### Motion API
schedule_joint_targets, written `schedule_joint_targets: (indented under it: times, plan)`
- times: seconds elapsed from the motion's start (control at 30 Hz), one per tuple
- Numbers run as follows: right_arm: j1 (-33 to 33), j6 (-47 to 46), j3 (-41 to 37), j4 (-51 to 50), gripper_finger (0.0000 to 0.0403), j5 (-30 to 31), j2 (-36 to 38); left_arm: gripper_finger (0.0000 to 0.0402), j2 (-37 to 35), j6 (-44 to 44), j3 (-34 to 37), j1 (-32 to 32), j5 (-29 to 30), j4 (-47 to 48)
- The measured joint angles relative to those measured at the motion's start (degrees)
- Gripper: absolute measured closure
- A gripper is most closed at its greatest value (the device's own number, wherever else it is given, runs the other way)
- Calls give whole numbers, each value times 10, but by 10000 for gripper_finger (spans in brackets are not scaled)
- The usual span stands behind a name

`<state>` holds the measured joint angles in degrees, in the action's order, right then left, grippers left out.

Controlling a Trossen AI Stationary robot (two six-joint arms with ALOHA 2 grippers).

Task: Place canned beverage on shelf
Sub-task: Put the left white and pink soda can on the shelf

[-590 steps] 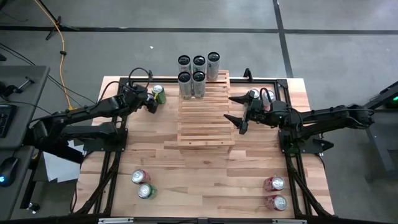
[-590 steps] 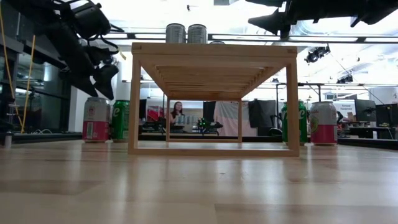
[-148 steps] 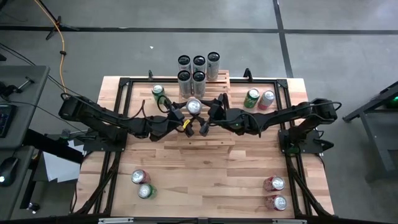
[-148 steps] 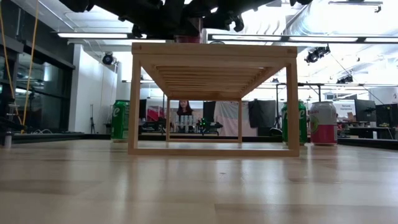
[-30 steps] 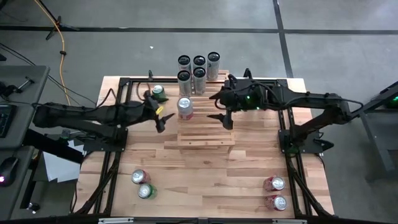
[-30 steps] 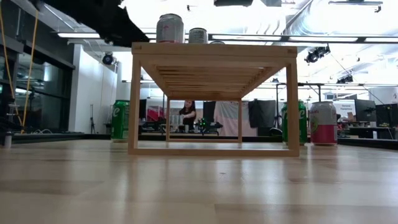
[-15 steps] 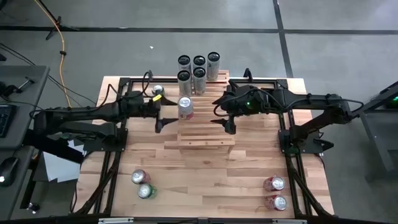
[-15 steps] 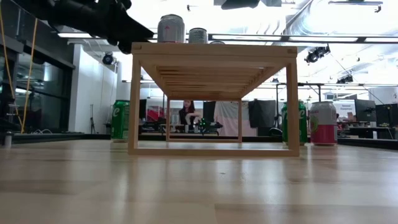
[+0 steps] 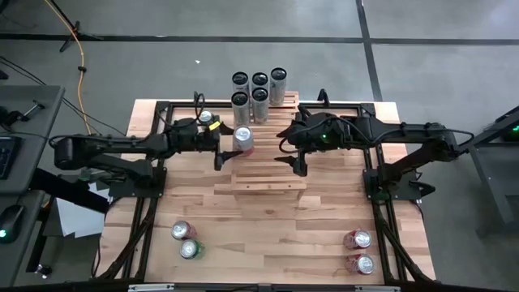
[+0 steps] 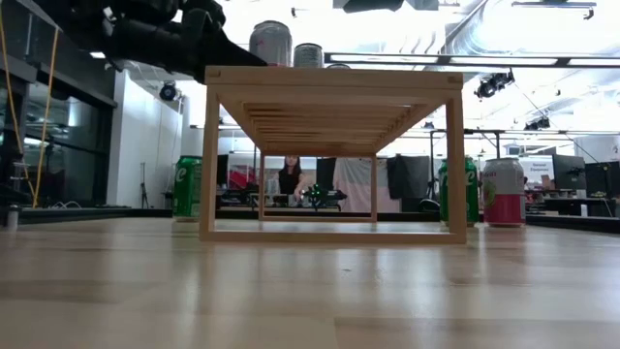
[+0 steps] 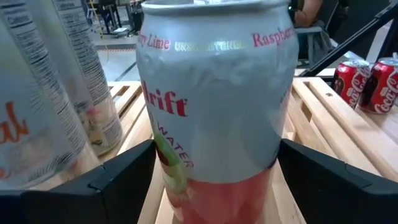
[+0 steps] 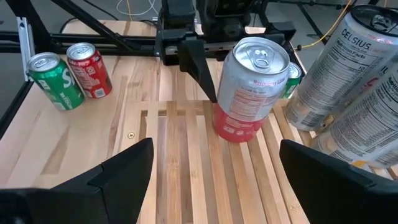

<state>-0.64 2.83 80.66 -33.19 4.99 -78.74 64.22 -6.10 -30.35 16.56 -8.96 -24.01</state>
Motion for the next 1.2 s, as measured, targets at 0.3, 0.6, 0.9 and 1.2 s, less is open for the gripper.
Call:
schedule_joint_targets:
  times: [0.3, 0.6, 0.9, 1.2]
  plan:
    - [0, 1, 0, 0, 68, 0, 0, 78, 11, 8, 1, -1, -1, -26]
    - [0, 2, 0, 2, 68, 0, 0, 130, 11, 21, 1, -1, 1, -29]
    - [-1, 2, 0, 9, 68, 0, 0, 162, -11, 35, 2, -16, 39, -20]
    - [-1, 8, 0, 10, 68, 0, 0, 162, -57, 75, 2, -86, 297, 1]
